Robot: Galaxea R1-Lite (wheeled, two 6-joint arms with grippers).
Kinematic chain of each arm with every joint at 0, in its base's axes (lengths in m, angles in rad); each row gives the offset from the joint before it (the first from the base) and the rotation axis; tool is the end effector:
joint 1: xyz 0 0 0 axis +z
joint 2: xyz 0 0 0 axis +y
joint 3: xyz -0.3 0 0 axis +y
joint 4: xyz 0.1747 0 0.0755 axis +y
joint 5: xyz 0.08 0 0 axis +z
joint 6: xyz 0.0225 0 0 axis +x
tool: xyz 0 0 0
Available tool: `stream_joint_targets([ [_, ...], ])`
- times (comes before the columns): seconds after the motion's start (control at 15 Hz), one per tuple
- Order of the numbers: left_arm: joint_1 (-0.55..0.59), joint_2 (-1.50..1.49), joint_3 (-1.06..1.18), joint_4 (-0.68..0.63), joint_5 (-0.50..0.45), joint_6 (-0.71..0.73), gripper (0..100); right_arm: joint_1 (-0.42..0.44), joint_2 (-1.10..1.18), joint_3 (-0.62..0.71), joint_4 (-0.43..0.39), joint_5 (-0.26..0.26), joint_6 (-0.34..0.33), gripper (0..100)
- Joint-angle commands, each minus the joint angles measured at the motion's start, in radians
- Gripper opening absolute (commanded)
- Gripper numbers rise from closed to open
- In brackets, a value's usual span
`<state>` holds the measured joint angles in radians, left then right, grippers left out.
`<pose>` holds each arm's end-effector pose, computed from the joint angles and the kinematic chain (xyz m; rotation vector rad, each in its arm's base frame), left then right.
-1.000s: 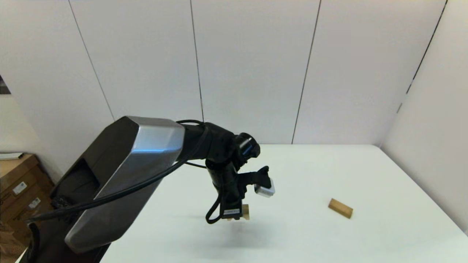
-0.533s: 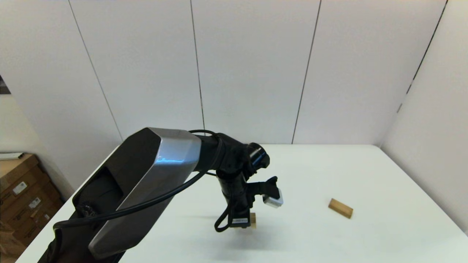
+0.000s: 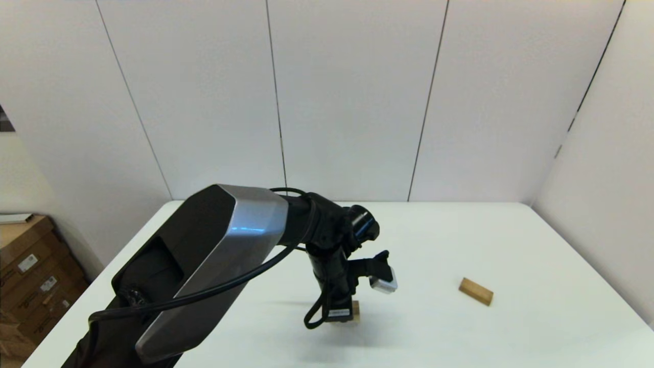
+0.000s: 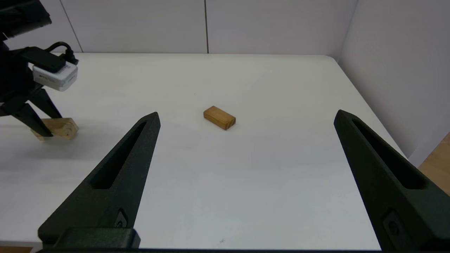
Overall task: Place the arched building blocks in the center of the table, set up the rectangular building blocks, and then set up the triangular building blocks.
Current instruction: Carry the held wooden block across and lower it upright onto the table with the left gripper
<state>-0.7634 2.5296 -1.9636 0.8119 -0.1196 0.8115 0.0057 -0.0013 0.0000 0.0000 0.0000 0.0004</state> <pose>0.3255 -0.3152 0.0420 1.0840 0.9984 -1.2744 -0.0229 -0.0001 0.0755 0.0004 -0.0013 0.0057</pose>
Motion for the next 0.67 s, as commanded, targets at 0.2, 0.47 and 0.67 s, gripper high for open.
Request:
stream_joint_targets([
  [0.2,0.001,0.011,0.000,-0.016,0.017,0.003,0,0.000,0.000,0.000,0.000,0.000,0.000,100],
  [0.47,0.001,0.011,0.000,-0.014,0.024,0.003,0,0.000,0.000,0.000,-0.002,0.000,0.000,100],
  [0.67,0.001,0.009,0.000,-0.014,0.060,0.005,0,0.000,0.000,0.002,0.000,0.000,0.000,100],
])
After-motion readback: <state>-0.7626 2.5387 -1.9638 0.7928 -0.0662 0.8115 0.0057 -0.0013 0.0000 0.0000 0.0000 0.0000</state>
